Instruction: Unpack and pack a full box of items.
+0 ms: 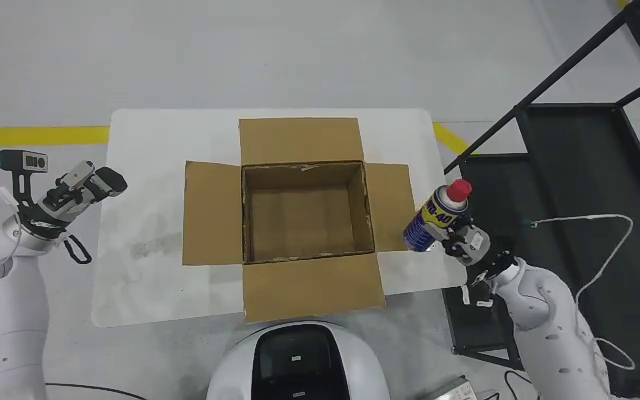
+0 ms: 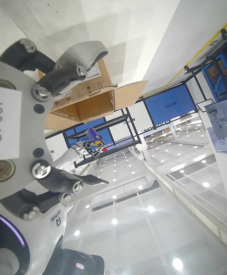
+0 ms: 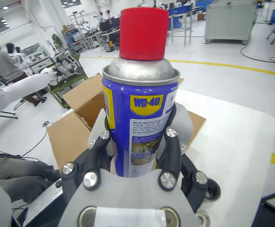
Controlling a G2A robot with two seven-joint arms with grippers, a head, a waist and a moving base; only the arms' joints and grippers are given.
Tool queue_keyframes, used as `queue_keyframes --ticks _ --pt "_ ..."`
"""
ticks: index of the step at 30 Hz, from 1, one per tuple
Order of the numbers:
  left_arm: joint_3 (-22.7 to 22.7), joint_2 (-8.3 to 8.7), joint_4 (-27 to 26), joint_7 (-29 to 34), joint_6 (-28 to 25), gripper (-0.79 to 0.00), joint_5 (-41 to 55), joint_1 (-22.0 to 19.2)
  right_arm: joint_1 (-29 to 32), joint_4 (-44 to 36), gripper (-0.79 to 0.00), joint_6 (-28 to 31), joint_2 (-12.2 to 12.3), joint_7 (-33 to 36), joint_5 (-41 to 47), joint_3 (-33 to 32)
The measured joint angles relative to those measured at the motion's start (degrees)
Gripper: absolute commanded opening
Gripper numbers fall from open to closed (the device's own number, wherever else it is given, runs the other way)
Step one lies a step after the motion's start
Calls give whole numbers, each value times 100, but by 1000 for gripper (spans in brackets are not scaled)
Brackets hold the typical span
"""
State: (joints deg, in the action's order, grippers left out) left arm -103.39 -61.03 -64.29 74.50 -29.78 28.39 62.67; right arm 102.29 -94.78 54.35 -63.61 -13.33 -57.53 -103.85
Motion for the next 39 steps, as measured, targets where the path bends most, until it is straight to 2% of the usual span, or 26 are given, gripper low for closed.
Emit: queue_keyframes --ticks 4,8,23,27,32,39 --pt "0 0 0 0 0 0 0 0 485 215 -785 -498 -70 -1476 -1066 -31" --pt "0 0 0 0 0 0 0 0 685 307 -785 -597 -76 -2281 -1434 -131" --pt "0 0 0 0 0 0 0 0 687 303 -785 -592 -76 -2334 -1445 -136" --pt "0 0 0 0 0 0 0 0 621 313 -785 -849 -79 -2193 -1395 -183" --pt "0 0 0 0 0 0 0 0 486 851 -785 -941 -102 -2388 -1479 26" --pt "0 0 0 0 0 0 0 0 63 2049 -785 -1390 -188 -3362 -2341 821"
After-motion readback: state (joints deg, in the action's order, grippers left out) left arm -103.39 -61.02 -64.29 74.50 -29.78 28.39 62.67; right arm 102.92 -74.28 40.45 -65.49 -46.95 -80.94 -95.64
